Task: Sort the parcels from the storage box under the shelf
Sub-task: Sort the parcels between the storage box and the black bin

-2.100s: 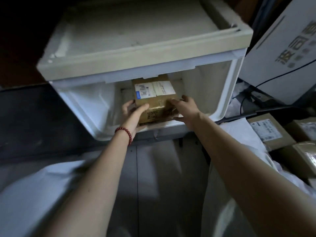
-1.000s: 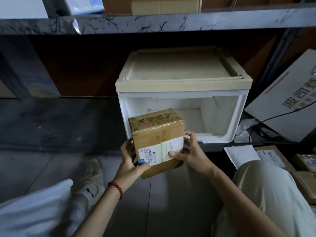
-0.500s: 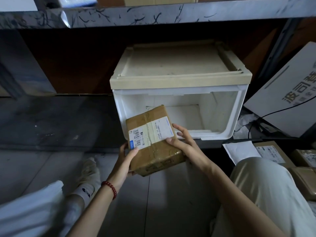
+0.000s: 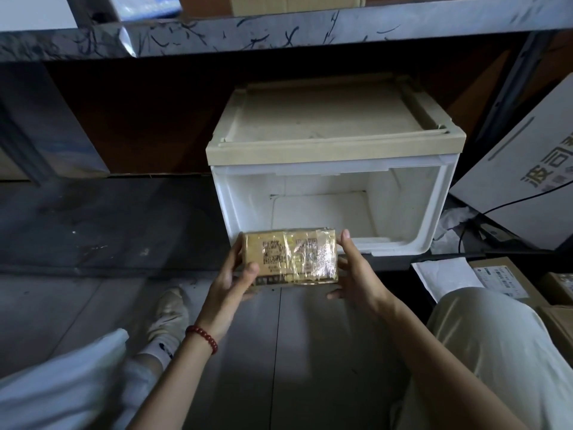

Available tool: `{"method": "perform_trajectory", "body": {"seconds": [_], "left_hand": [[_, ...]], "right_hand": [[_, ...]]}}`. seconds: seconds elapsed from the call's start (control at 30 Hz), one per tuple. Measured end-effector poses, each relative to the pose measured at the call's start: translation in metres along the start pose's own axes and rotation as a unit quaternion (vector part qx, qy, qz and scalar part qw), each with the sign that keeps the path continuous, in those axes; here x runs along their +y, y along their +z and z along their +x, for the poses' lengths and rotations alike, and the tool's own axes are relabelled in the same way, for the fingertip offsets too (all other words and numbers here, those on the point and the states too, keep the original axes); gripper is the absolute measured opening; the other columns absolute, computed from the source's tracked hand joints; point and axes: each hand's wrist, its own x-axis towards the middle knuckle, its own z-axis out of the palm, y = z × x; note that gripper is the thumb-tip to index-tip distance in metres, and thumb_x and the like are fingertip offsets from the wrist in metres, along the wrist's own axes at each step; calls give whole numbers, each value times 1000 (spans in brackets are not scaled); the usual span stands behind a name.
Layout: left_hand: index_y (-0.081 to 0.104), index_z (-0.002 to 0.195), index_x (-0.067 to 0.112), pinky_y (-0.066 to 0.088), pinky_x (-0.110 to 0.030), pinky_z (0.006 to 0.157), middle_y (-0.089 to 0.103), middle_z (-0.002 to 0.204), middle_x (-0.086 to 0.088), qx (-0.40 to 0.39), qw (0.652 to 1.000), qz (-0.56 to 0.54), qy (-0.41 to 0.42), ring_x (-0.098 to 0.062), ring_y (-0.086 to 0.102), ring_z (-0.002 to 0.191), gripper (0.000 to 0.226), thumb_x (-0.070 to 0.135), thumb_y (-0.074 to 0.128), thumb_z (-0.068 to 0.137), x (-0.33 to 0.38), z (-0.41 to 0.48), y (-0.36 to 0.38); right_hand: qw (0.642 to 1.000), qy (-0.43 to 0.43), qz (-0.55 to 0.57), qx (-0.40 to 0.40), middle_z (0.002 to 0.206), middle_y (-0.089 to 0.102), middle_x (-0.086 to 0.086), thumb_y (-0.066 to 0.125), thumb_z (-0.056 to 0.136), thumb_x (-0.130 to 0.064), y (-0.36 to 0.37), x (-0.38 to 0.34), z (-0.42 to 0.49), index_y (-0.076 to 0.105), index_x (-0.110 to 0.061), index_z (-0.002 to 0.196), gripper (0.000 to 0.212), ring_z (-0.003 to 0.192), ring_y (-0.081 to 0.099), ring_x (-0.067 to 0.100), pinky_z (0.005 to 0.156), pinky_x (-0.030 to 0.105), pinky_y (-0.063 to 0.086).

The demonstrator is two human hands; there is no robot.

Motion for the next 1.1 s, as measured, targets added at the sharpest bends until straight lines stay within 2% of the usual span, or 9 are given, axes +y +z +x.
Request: {"method": "perform_trajectory", "body": {"seconds": [0.1,0.17,0.27,0.43,0.57,0.7,0.8,0.9,1.1], "left_hand": [[29,142,44,47,-5,70,60,121,15,-5,998,57,25,12,59,99,106,69,78,51,2,-2,-1],[29,132,61,48,-7,70,55,123,13,6,996,90,23,8,59,99,98,59,84,51,2,-2,-2],[35,114,72,50,-14,73,52,120,15,56,992,112,31,1,56,103,77,68,79,51,2,1,-4],[42,114,52,47,-25,71,55,117,16,122,990,69,-2,-5,57,102,70,82,59,53,8,1,-1],[47,109,41,44,-26,66,60,102,15,147,985,59,-62,-8,58,92,65,86,46,62,14,5,0],[57,113,33,48,-28,73,64,105,12,98,993,29,-57,-10,61,97,61,76,48,70,19,9,7],[52,129,33,49,-24,75,64,112,13,46,998,30,-18,-7,61,103,69,70,51,70,31,13,25],[37,137,44,51,-30,79,59,117,17,35,999,23,13,-4,58,104,82,77,49,63,50,19,44],[39,134,47,47,-22,77,61,111,25,29,995,-12,95,12,58,95,76,76,49,65,101,28,78]], "right_hand": [[1000,10,-16,-20,108,72,-8,37,54,-98,-1,0,1,64,-45,114,83,88,71,10,54,25,51],[999,23,-35,-19,101,72,-11,39,44,-101,-1,-1,0,69,-48,102,84,84,71,9,53,22,49],[995,19,-99,-16,96,68,-13,37,48,-101,-1,-1,-7,63,-56,102,75,79,65,5,54,21,45],[981,-3,-190,-48,110,60,-22,43,61,-93,6,7,-18,48,-69,106,52,97,61,2,73,25,49],[991,-19,-127,-28,111,66,-20,61,64,-79,11,4,-18,54,-47,109,56,108,60,0,90,34,43],[998,-17,-52,20,109,67,-12,62,68,-75,11,-1,-19,49,-33,113,62,94,68,2,77,27,52],[994,-51,66,65,116,67,-2,67,70,-62,8,-7,-23,45,-28,128,71,98,69,12,77,30,55],[985,-107,109,77,123,65,0,71,69,-58,-2,-26,-31,44,-27,133,76,106,67,16,85,34,54],[971,-199,74,113,125,62,-1,71,69,-58,-31,-76,-59,46,-35,131,71,109,65,17,86,38,55]]}}
